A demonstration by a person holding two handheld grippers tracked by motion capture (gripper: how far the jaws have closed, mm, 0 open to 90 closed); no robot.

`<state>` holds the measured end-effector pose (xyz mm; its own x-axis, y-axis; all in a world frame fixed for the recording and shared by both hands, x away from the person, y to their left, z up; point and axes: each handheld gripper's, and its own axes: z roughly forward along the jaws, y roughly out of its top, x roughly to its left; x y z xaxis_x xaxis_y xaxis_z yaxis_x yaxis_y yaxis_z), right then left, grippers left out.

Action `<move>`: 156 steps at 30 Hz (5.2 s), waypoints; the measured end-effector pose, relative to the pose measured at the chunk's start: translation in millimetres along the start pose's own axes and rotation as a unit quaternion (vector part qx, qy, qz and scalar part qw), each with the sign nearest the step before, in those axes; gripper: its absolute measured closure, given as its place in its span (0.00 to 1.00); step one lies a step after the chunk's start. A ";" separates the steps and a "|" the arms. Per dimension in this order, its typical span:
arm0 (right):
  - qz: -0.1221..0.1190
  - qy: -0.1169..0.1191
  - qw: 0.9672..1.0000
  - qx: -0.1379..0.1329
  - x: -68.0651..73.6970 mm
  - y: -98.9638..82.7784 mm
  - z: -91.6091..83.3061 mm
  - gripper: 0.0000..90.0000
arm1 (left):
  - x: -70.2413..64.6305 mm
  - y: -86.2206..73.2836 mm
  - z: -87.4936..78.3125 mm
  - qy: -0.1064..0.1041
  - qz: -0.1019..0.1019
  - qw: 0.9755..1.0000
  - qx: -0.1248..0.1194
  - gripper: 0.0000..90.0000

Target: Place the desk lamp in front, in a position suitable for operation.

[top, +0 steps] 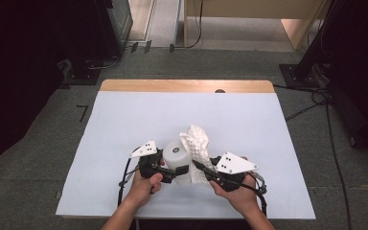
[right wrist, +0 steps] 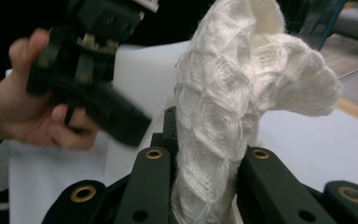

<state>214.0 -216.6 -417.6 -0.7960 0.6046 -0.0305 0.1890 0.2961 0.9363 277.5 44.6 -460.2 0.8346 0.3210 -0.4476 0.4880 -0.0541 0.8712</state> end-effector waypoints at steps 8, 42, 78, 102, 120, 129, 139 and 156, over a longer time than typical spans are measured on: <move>-0.009 0.011 1.000 0.021 3.0 -3.8 8.0 0.87 | 8.6 3.6 -10.0 -0.016 -0.024 1.000 -0.008 0.09; 0.017 0.012 1.000 0.004 -0.7 -2.8 6.7 0.87 | 2.5 2.2 -1.7 0.014 0.002 1.000 0.020 0.09; 0.071 -0.056 0.996 0.014 -24.9 -17.6 1.9 0.88 | -21.8 -25.0 27.6 0.368 0.112 0.923 0.021 0.02; 0.002 0.006 1.000 0.009 1.9 2.5 0.5 0.88 | 3.6 -1.5 -1.1 -0.006 0.017 1.000 0.004 0.09; 0.001 0.020 0.999 0.033 2.2 -1.8 6.6 0.88 | 10.5 2.0 -7.0 -0.019 -0.014 1.000 0.001 0.09; 0.006 0.002 1.000 0.008 1.9 1.9 3.6 0.88 | 4.5 -2.3 3.1 -0.021 0.003 0.999 0.027 0.09; 0.011 0.014 0.999 0.041 -0.5 -8.7 12.3 0.88 | 9.7 3.7 -8.6 -0.021 -0.006 1.000 0.006 0.09; 0.032 -0.009 0.999 0.037 -12.4 -15.5 11.5 0.88 | -0.7 2.9 -5.6 0.129 0.097 0.987 0.014 0.09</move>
<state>227.5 -220.2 -435.8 -0.7703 0.6373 0.0224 0.2823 0.3094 0.9081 276.9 49.5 -456.3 0.8218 0.5321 -0.2035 0.3355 -0.1633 0.9278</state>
